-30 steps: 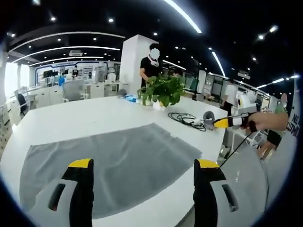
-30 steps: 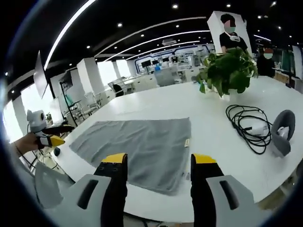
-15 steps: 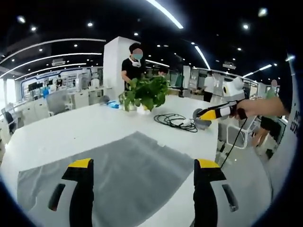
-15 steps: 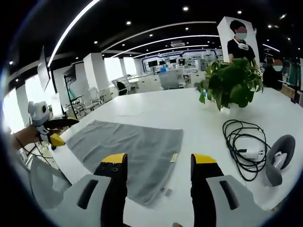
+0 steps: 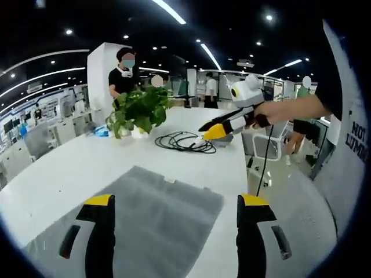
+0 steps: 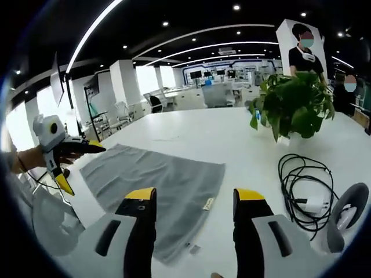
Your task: Fold the towel on the table until its edges align and the towel forms a compact rectangular stack.
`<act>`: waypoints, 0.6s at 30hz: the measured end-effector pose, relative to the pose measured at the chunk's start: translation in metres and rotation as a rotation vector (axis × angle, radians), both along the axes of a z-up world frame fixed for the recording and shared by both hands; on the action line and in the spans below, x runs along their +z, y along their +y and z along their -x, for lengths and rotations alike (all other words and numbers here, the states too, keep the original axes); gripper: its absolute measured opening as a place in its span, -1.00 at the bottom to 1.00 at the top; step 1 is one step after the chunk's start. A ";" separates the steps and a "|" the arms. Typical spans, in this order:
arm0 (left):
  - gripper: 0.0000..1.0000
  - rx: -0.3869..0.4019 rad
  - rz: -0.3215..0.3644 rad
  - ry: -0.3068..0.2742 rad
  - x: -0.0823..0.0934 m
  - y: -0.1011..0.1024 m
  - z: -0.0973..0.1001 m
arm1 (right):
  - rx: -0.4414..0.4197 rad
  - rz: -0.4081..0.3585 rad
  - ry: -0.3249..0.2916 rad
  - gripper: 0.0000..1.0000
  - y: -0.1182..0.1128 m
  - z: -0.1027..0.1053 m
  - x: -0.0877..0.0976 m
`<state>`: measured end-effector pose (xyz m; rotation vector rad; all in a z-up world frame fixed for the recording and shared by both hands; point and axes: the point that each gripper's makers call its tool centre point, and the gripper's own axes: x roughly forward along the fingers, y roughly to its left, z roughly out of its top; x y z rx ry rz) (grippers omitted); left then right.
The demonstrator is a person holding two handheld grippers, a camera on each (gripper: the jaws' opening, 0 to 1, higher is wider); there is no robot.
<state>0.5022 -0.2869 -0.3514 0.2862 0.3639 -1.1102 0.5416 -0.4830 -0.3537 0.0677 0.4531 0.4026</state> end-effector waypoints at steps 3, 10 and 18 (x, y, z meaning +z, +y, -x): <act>0.77 -0.077 -0.028 0.001 -0.011 -0.021 0.007 | 0.009 0.001 -0.002 0.03 0.002 -0.011 -0.002; 0.68 -0.199 -0.063 0.030 -0.039 -0.058 0.024 | 0.023 0.007 0.034 -0.01 0.006 -0.028 -0.018; 0.58 -0.418 -0.155 0.083 -0.071 -0.090 0.064 | 0.017 -0.013 0.063 -0.06 0.007 -0.055 -0.036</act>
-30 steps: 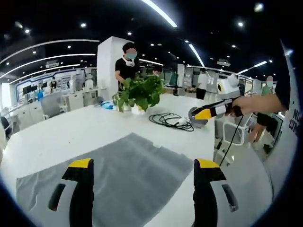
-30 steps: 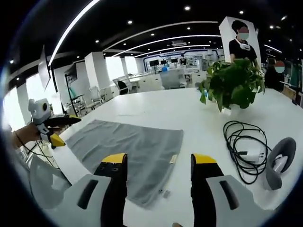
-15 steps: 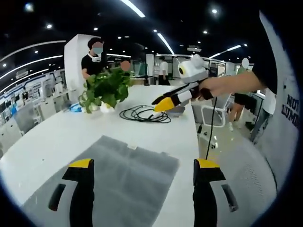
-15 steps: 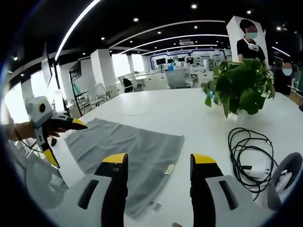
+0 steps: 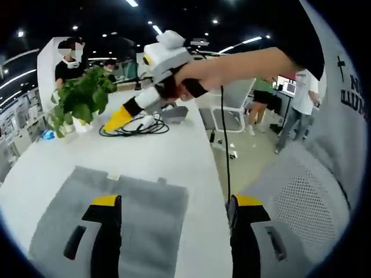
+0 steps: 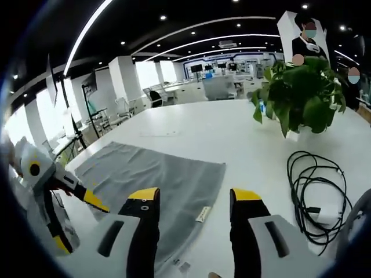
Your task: Fold the towel on the table until its edges align and the towel forms a compact rectangular stack.
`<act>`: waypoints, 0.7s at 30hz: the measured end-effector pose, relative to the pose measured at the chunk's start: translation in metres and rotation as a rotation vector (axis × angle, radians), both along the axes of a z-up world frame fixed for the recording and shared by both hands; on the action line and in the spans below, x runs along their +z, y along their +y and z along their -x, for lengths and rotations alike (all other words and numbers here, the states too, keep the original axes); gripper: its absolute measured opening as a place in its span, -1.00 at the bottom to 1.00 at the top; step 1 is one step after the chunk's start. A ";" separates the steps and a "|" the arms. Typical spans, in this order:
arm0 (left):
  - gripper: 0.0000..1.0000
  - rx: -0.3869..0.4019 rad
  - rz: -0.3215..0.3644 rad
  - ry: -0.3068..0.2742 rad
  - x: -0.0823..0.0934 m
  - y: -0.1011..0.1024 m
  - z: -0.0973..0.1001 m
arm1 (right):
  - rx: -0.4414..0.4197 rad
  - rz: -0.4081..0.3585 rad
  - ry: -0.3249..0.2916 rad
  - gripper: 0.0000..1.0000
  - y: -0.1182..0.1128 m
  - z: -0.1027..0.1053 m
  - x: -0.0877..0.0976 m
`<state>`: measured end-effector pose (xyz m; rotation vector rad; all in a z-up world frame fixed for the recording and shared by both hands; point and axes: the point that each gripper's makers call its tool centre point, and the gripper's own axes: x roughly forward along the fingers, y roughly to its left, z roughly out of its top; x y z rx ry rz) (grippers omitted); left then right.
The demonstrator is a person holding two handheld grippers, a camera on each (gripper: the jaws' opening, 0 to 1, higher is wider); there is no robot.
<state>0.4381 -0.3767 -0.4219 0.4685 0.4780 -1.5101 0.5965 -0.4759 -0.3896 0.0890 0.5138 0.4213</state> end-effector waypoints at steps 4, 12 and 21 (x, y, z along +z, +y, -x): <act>0.56 -0.076 -0.038 -0.018 -0.013 -0.008 0.011 | 0.006 -0.014 0.001 -0.08 0.006 -0.009 -0.003; 0.50 -0.118 -0.040 0.031 -0.026 -0.018 0.020 | 0.014 -0.015 0.027 -0.10 0.005 -0.027 -0.024; 0.51 -0.180 -0.049 0.016 -0.016 -0.004 0.013 | 0.011 -0.011 0.047 -0.10 -0.001 -0.028 -0.034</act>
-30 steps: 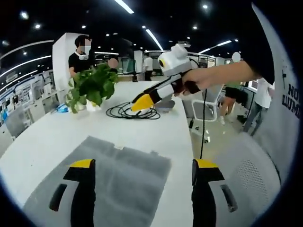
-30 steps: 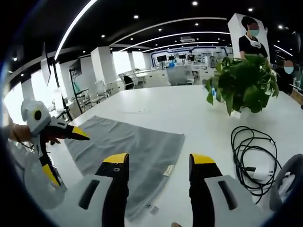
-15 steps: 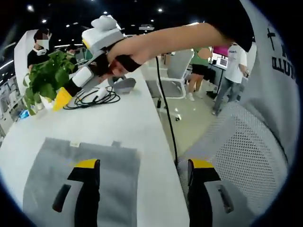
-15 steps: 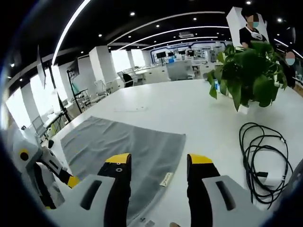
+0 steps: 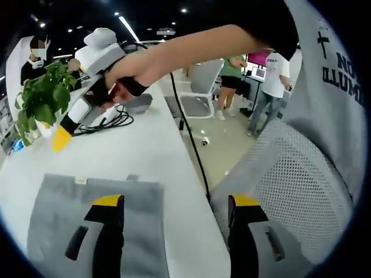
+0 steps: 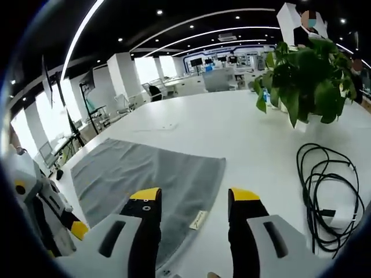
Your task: Fold the towel on the table until its edges align and the towel forms a compact rectangular stack.
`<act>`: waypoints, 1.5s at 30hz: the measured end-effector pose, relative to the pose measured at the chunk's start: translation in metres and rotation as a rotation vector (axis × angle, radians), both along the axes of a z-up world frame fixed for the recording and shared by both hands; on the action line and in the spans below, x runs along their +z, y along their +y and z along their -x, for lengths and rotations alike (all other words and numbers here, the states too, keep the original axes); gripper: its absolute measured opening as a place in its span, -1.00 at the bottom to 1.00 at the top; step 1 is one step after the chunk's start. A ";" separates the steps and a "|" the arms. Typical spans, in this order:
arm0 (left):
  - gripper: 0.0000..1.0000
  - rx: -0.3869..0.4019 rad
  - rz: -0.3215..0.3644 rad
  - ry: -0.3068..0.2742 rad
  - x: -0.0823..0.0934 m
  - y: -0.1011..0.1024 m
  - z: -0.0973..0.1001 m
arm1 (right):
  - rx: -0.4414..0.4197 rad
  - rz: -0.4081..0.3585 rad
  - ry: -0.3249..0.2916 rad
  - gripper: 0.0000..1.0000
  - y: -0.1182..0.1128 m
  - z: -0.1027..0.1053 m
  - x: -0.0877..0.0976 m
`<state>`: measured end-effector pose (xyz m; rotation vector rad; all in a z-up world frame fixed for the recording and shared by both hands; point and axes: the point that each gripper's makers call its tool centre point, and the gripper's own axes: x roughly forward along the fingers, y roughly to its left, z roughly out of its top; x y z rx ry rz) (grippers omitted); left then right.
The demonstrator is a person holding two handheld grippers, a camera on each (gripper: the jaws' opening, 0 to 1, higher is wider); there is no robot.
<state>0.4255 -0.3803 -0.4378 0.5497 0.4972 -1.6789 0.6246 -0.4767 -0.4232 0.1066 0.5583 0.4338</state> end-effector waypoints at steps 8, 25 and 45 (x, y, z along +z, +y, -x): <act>0.55 0.057 0.026 -0.017 0.003 -0.008 -0.027 | -0.005 0.007 0.004 -0.11 0.001 0.002 0.000; 0.07 0.151 0.044 0.031 -0.031 -0.053 -0.021 | 0.002 0.027 0.013 -0.17 0.010 -0.026 -0.014; 0.01 0.269 -0.037 -0.201 -0.066 -0.058 -0.041 | -0.040 0.045 0.070 -0.26 0.016 -0.061 -0.060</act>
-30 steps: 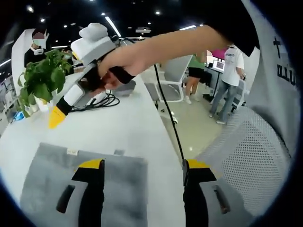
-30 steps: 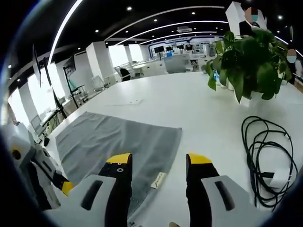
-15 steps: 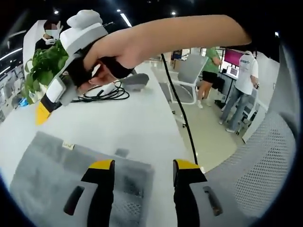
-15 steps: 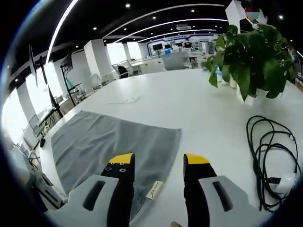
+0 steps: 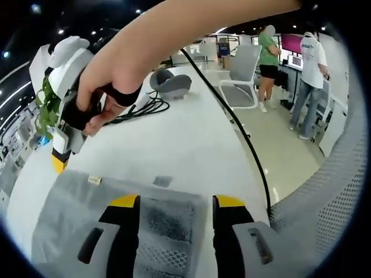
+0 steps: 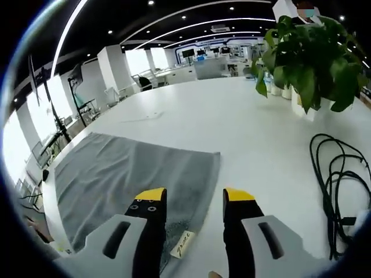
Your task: Fold the towel on the table until its edges align and the towel forms a compact rectangular stack.
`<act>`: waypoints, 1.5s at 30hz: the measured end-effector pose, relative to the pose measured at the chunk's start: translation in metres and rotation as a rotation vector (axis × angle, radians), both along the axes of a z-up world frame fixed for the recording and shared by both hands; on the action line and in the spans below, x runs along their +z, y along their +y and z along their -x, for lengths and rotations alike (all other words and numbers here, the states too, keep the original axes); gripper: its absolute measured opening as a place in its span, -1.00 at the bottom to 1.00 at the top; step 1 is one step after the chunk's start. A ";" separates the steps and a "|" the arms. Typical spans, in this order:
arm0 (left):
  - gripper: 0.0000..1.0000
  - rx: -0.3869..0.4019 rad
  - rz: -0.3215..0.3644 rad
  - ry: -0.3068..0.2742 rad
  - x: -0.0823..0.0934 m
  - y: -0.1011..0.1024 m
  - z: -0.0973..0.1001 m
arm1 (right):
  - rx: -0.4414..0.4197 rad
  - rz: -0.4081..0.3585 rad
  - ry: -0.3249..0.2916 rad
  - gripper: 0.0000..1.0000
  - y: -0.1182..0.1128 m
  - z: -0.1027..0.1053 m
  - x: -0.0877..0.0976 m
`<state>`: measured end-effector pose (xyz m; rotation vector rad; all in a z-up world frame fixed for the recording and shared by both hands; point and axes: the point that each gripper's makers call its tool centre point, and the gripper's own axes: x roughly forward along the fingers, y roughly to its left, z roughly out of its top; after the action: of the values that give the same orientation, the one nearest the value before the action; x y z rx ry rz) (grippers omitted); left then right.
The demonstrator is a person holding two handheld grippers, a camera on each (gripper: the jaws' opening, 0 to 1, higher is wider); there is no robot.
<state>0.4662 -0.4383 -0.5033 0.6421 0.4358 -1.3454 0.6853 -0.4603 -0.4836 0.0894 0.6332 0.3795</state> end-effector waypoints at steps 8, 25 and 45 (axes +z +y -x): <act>-0.18 0.032 -0.013 0.016 -0.006 0.004 -0.003 | -0.027 0.033 0.011 -0.30 0.000 -0.012 -0.011; -0.70 0.013 0.038 0.089 -0.002 0.003 0.009 | -0.066 0.061 0.057 -0.57 -0.004 -0.029 -0.034; -0.93 0.045 0.083 0.150 0.014 0.009 0.006 | -0.083 0.048 0.048 -1.00 -0.005 -0.034 -0.029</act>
<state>0.4601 -0.4289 -0.4898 0.4614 0.5097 -1.3668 0.7192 -0.4649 -0.5125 0.0787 0.6837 0.2826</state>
